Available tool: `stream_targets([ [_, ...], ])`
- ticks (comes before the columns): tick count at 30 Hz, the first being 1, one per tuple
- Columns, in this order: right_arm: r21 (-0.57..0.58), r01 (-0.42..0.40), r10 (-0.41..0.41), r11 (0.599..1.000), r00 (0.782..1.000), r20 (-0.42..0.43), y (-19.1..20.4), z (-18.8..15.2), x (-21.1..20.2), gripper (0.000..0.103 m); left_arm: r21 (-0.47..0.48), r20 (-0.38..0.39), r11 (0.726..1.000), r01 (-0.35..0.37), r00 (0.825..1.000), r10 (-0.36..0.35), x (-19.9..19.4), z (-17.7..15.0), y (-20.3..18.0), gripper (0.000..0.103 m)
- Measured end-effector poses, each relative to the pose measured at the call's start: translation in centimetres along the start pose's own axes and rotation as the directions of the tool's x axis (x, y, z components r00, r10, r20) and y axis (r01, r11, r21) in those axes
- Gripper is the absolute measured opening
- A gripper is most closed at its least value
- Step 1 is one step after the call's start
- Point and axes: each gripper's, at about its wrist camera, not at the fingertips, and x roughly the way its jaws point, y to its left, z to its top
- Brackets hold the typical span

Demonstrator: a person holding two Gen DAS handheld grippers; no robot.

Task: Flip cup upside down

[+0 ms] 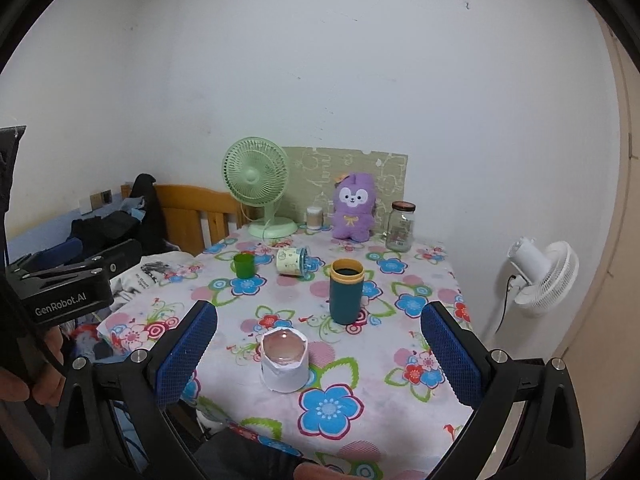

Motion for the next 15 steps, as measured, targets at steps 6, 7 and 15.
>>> stream_targets([
  [6, 0.011, 0.014, -0.014, 1.000, 1.000, -0.008, 0.02, -0.31, 0.13, 0.103, 0.010, 0.001, 1.000, -0.008, 1.000, 0.007, -0.07, -0.08, -0.10, 0.103],
  [7, 0.006, 0.018, -0.018, 1.000, 1.000, -0.007, 0.13, -0.34, 0.10, 0.103, 0.013, 0.001, 1.000, -0.005, 1.000, 0.005, -0.10, -0.09, -0.15, 0.103],
  [15, -0.016, 0.040, -0.040, 0.999, 0.999, 0.003, 0.51, -0.22, 0.11, 0.103, 0.022, -0.001, 1.000, 0.001, 1.000, -0.001, 0.04, -0.04, -0.55, 0.103],
])
